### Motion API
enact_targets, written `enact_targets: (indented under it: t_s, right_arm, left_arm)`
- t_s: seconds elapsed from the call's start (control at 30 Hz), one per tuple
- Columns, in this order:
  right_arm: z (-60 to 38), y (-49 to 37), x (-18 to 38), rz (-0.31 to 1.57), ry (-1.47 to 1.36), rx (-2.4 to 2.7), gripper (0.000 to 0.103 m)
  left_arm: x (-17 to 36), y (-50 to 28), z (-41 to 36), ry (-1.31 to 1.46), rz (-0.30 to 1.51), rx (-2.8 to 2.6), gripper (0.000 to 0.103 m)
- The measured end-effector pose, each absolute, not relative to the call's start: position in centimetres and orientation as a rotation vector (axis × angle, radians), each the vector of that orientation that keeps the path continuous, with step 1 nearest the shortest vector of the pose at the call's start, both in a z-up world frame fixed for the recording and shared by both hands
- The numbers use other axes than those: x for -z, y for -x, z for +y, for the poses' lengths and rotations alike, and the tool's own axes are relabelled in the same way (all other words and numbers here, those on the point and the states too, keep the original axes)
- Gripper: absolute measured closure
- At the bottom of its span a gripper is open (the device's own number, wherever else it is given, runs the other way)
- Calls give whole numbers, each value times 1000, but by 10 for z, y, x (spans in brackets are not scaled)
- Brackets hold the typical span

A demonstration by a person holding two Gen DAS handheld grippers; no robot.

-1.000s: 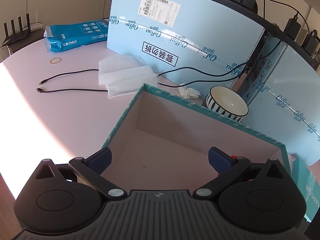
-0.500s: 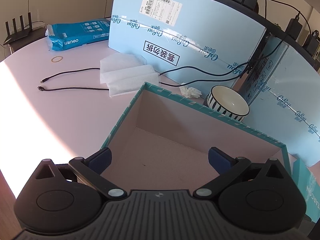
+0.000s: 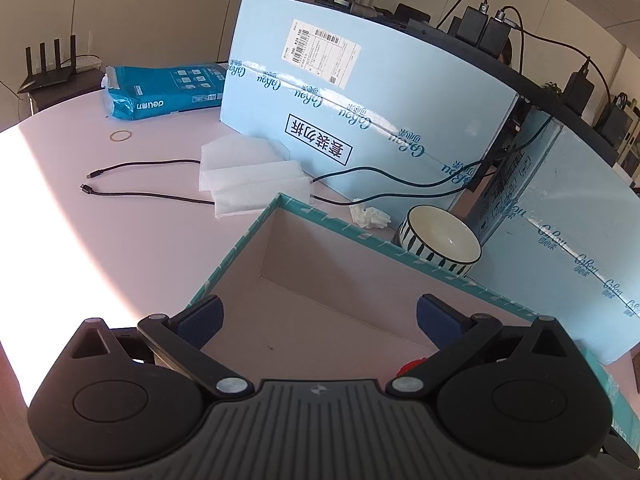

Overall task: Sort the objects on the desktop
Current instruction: 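Withdraw the right gripper from the box toward the green tube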

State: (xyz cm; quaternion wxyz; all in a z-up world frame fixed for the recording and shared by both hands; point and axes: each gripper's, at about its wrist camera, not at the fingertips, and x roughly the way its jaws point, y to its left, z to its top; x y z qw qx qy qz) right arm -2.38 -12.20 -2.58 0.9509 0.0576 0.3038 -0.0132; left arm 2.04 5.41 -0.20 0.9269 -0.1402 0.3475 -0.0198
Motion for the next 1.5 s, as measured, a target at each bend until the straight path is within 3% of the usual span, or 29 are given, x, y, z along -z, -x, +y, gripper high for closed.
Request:
enact_targets:
  t_s: [0.37, 1.5]
  right_arm:
    - [-137, 47, 8, 502, -54, 18, 9]
    - [-238, 82, 13, 461, -199, 170, 4]
  left_arm:
    - [-1, -10, 39, 295, 698, -29, 0]
    - [6, 11, -37, 206, 746, -4, 0]
